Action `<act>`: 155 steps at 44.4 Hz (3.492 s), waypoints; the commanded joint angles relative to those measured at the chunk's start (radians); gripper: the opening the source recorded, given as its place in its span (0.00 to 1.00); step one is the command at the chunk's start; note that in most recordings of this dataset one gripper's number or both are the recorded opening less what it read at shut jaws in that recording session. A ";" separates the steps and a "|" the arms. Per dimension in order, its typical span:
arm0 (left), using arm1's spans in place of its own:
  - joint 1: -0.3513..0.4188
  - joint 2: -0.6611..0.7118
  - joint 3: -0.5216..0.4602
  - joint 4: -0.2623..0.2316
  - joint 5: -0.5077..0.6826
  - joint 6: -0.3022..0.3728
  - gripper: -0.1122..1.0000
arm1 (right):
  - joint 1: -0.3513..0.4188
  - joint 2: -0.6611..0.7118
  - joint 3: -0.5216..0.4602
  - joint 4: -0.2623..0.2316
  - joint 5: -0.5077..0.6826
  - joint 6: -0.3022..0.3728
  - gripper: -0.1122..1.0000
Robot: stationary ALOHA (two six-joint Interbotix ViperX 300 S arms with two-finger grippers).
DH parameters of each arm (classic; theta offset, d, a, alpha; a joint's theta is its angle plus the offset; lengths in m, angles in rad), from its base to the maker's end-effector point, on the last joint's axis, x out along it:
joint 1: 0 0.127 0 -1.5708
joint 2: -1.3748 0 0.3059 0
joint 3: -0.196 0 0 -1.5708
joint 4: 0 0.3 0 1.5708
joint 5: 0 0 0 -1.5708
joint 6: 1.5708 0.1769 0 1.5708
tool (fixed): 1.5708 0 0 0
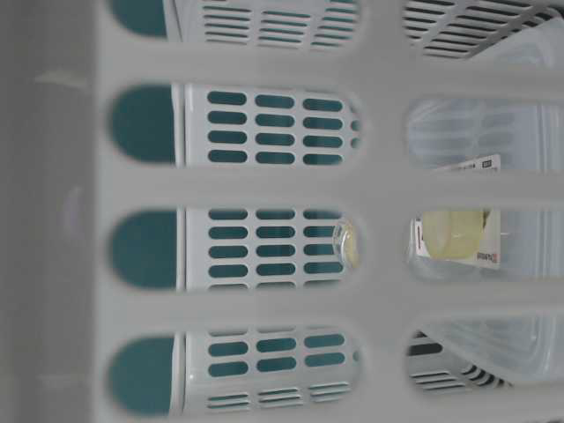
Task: Pick up the cellophane tape from the shopping basket with the left arm.
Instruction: 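Move the left gripper over the basket toward the clear tape roll, then lower the left gripper onto the tape roll and close on it, then lift the gripped tape roll upward with the left gripper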
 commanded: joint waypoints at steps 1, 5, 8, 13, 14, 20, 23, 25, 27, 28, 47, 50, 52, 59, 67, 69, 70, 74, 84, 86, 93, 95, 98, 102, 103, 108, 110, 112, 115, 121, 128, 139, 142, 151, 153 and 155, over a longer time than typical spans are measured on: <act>0.005 0.006 -0.104 0.043 0.032 -0.012 0.15 | 0.000 0.011 -0.023 0.002 -0.006 0.009 0.11; 0.005 0.038 -0.195 0.041 0.118 -0.011 0.10 | -0.002 0.011 -0.021 0.003 0.003 0.009 0.11; 0.002 0.075 -0.261 0.041 0.212 -0.011 0.10 | -0.002 0.011 -0.021 0.003 0.009 0.009 0.11; -0.006 0.161 -0.394 0.043 0.420 -0.011 0.10 | -0.002 0.009 -0.023 0.003 0.029 0.012 0.11; -0.008 0.179 -0.419 0.041 0.457 -0.011 0.10 | -0.002 0.009 -0.023 0.003 0.034 0.012 0.11; -0.021 0.304 -0.557 0.043 0.666 -0.008 0.10 | -0.002 0.009 -0.029 0.003 0.066 0.015 0.11; -0.031 0.367 -0.607 0.043 0.739 -0.006 0.10 | -0.002 0.009 -0.032 0.003 0.080 0.017 0.11; -0.035 0.407 -0.640 0.043 0.781 -0.006 0.10 | -0.002 0.009 -0.034 0.005 0.091 0.018 0.11; -0.041 0.446 -0.669 0.043 0.818 -0.005 0.10 | -0.002 0.008 -0.037 0.005 0.098 0.018 0.11; -0.046 0.477 -0.690 0.043 0.844 -0.002 0.10 | -0.002 0.008 -0.037 0.005 0.103 0.017 0.11; -0.064 0.847 -1.015 0.043 1.157 0.005 0.10 | -0.002 0.003 -0.037 0.003 0.156 0.015 0.29; -0.064 0.882 -1.040 0.043 1.183 0.006 0.10 | -0.002 0.002 -0.037 0.005 0.161 0.017 0.41; -0.064 0.904 -1.055 0.043 1.190 0.005 0.11 | -0.002 0.002 -0.037 0.003 0.160 0.017 0.52; -0.061 0.946 -1.072 0.043 1.189 -0.006 0.31 | -0.002 -0.002 -0.038 0.005 0.153 0.017 0.78; -0.066 1.002 -1.075 0.043 1.193 -0.006 0.77 | -0.002 -0.003 -0.038 0.003 0.152 0.015 0.80; -0.066 1.019 -1.074 0.043 1.193 -0.005 0.86 | -0.002 -0.003 -0.038 0.003 0.153 0.015 0.80; -0.066 1.026 -1.072 0.043 1.195 -0.003 0.89 | -0.002 -0.003 -0.038 0.005 0.153 0.015 0.80; -0.066 1.068 -1.075 0.043 1.189 0.005 0.92 | -0.002 -0.003 -0.038 0.003 0.153 0.015 0.80; -0.064 1.147 -1.072 0.043 1.170 0.003 0.91 | -0.002 -0.003 -0.038 0.003 0.152 0.015 0.80; -0.063 1.155 -1.069 0.043 1.163 0.003 0.91 | -0.002 -0.003 -0.038 0.003 0.153 0.015 0.80; -0.064 1.175 -1.051 0.043 1.118 0.000 0.91 | 0.000 -0.003 -0.038 0.003 0.153 0.015 0.80; -0.066 1.178 -1.042 0.041 1.112 -0.002 0.91 | 0.000 -0.003 -0.038 0.005 0.152 0.015 0.80; -0.066 1.181 -1.032 0.043 1.109 -0.006 0.91 | -0.002 -0.003 -0.038 0.003 0.153 0.015 0.80; -0.066 1.180 -1.025 0.043 1.109 -0.006 0.90 | -0.002 -0.003 -0.038 0.005 0.152 0.017 0.80; -0.066 1.180 -1.023 0.043 1.111 -0.006 0.89 | 0.000 -0.003 -0.038 0.005 0.152 0.015 0.80; -0.066 1.177 -1.025 0.043 1.112 0.005 0.76 | -0.002 -0.003 -0.038 0.003 0.153 0.015 0.80; -0.066 1.177 -1.028 0.043 1.112 0.006 0.66 | -0.002 -0.003 -0.038 0.003 0.153 0.015 0.80; -0.066 1.175 -1.035 0.043 1.112 0.006 0.55 | 0.000 -0.003 -0.038 0.003 0.152 0.015 0.80; -0.067 1.170 -1.051 0.043 1.117 0.006 0.55 | 0.000 -0.003 -0.038 0.003 0.152 0.015 0.80; -0.067 1.132 -1.101 0.041 1.147 0.006 0.55 | -0.002 -0.003 -0.038 0.005 0.152 0.017 0.80; -0.072 1.092 -1.206 0.043 1.269 0.006 0.55 | 0.000 -0.003 -0.038 0.005 0.152 0.017 0.80; -0.086 1.069 -1.431 0.043 1.503 0.005 0.55 | 0.000 -0.003 -0.038 0.003 0.152 0.017 0.80; -0.087 1.074 -1.479 0.043 1.545 0.005 0.55 | 0.002 -0.003 -0.038 0.005 0.152 0.017 0.80; -0.087 1.097 -1.522 0.043 1.601 0.006 0.55 | 0.002 -0.005 -0.037 0.003 0.152 0.017 0.80; -0.087 1.098 -1.519 0.043 1.605 0.005 0.55 | 0.002 -0.005 -0.038 0.005 0.152 0.017 0.80; -0.089 1.098 -1.517 0.043 1.603 0.005 0.55 | 0.002 -0.005 -0.038 0.005 0.150 0.017 0.80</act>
